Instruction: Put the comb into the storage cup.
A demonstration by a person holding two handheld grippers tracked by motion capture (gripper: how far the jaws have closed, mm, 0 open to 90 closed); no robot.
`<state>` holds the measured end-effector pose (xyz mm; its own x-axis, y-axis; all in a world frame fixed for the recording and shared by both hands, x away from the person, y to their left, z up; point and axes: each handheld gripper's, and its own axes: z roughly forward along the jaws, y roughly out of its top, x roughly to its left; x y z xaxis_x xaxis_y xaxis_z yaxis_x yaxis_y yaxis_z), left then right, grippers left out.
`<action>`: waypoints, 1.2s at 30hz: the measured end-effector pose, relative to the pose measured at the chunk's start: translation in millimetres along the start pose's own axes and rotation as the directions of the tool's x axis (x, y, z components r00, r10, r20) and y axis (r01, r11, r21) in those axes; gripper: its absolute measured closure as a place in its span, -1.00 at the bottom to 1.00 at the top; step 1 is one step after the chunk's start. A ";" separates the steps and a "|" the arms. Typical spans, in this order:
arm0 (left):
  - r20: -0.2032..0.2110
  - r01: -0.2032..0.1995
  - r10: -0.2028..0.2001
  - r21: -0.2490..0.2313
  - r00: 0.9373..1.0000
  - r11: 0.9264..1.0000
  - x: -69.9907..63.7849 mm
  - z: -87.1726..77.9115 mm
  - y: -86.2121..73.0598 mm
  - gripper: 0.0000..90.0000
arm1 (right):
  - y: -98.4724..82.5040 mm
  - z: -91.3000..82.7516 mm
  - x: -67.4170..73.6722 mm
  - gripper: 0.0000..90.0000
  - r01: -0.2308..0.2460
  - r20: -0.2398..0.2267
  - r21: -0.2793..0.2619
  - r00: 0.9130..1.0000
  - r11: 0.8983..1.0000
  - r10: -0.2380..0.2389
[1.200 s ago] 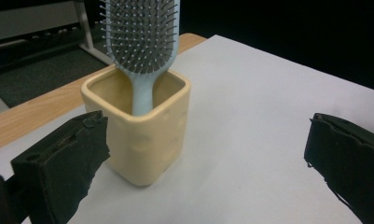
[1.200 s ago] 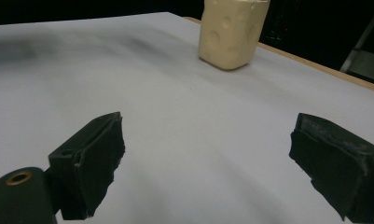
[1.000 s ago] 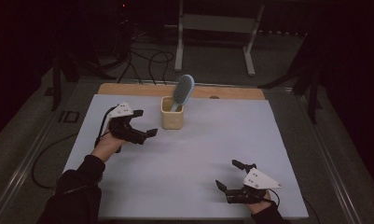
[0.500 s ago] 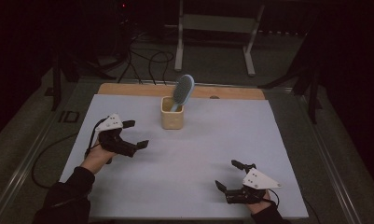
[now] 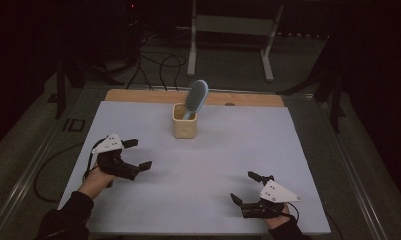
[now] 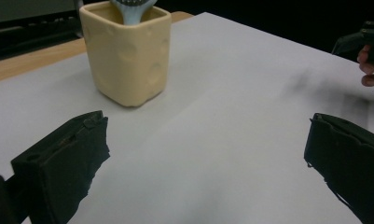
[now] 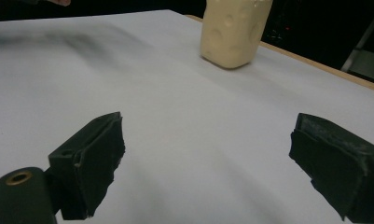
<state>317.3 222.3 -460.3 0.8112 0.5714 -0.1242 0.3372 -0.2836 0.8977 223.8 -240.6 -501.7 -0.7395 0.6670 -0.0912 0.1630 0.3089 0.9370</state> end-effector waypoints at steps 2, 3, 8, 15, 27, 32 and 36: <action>0.002 0.003 -0.003 -0.003 1.000 1.000 -0.9 -2.8 -3.2 -1.00 | -0.1 -0.1 -0.1 -0.79 0.000 0.000 0.000 1.000 1.000 0.000; -0.001 0.004 -0.004 -0.003 1.000 1.000 -1.5 -4.1 -4.8 -1.00 | -0.1 -0.1 -0.2 -0.79 0.000 0.000 0.001 1.000 1.000 0.000; -0.008 0.012 -0.012 -0.005 1.000 1.000 -3.9 -11.6 -13.0 -1.00 | 0.1 -0.1 -0.1 -0.79 0.003 0.001 -0.001 1.000 1.000 -0.003; -0.026 0.027 -0.027 0.000 0.999 1.000 -6.8 -25.1 -28.1 -1.00 | 0.0 0.1 0.1 -0.79 0.002 0.000 0.003 1.000 1.000 -0.002; -0.069 0.033 -0.032 0.019 0.997 0.999 -13.2 -39.4 -49.3 -1.00 | 0.3 0.5 0.7 -0.79 0.008 -0.001 0.005 1.000 1.000 -0.008; -0.081 0.043 -0.040 0.035 0.996 0.998 -17.4 -43.7 -59.9 -1.00 | 0.2 0.4 0.8 -0.79 0.006 -0.001 0.004 1.000 1.000 -0.006; -0.088 0.047 -0.043 0.049 0.995 0.998 -23.0 -47.4 -69.6 -1.00 | 0.1 0.7 0.9 -0.79 0.008 -0.001 0.008 1.000 1.000 -0.008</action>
<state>252.6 265.3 -499.9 0.7507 0.6488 -0.1248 0.3984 -0.2938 0.8689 223.6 -239.5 -501.8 -0.7416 0.6636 -0.0982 0.1627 0.3200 0.9334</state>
